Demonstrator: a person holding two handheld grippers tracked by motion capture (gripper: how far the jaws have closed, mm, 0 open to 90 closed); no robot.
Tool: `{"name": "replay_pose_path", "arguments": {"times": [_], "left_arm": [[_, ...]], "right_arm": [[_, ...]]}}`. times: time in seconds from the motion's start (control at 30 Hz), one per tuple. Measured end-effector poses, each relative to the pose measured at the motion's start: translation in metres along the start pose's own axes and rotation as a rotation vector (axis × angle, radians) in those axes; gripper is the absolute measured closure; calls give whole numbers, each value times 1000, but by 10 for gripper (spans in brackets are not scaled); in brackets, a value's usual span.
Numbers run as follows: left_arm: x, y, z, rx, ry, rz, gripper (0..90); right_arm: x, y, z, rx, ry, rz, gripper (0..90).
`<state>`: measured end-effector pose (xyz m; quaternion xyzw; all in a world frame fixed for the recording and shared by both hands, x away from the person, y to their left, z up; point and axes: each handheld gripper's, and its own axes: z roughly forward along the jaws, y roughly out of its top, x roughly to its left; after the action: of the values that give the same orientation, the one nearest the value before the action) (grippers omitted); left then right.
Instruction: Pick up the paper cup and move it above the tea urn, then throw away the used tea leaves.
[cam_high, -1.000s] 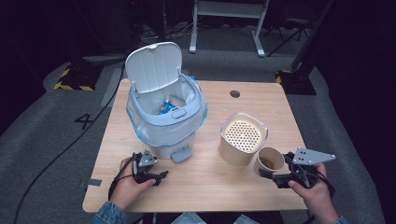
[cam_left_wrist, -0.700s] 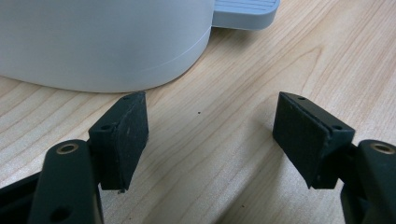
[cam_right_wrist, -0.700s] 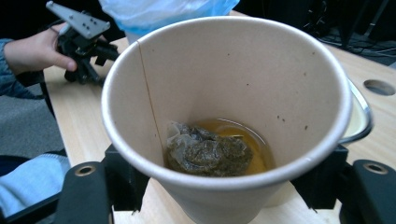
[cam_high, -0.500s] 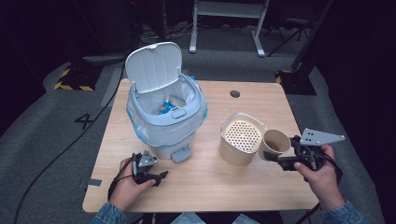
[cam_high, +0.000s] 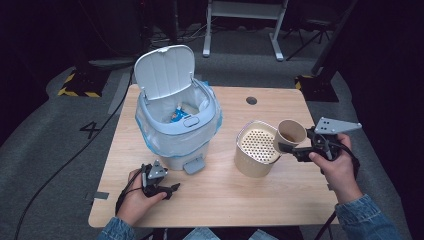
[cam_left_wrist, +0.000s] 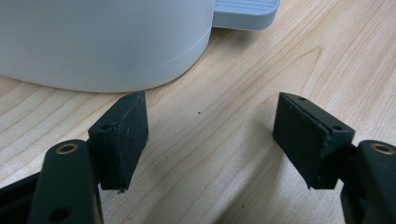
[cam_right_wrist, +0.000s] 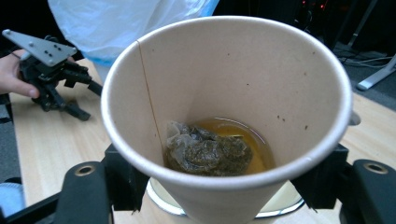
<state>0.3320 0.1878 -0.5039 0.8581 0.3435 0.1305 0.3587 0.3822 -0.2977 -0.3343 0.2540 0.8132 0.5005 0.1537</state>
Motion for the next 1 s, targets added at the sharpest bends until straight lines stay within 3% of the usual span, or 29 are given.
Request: {"name": "replay_pose_path", "arguments": {"times": [0.47, 0.6, 0.87, 0.97, 1.0], "left_arm": [[0, 0, 0, 1, 2, 2, 273], [0, 0, 0, 1, 1, 2, 272], [0, 0, -1, 2, 0, 0, 272], [0, 0, -1, 2, 0, 0, 272], [0, 0, -1, 2, 0, -1, 272]], "right_arm": [[-32, 14, 24, -8, -16, 8, 314], [-36, 20, 32, 25, -43, -42, 315], [-36, 21, 37, 48, -65, -83, 315], [-33, 22, 37, 76, -102, -144, 315], [-32, 23, 37, 96, -128, -186, 315]]}}
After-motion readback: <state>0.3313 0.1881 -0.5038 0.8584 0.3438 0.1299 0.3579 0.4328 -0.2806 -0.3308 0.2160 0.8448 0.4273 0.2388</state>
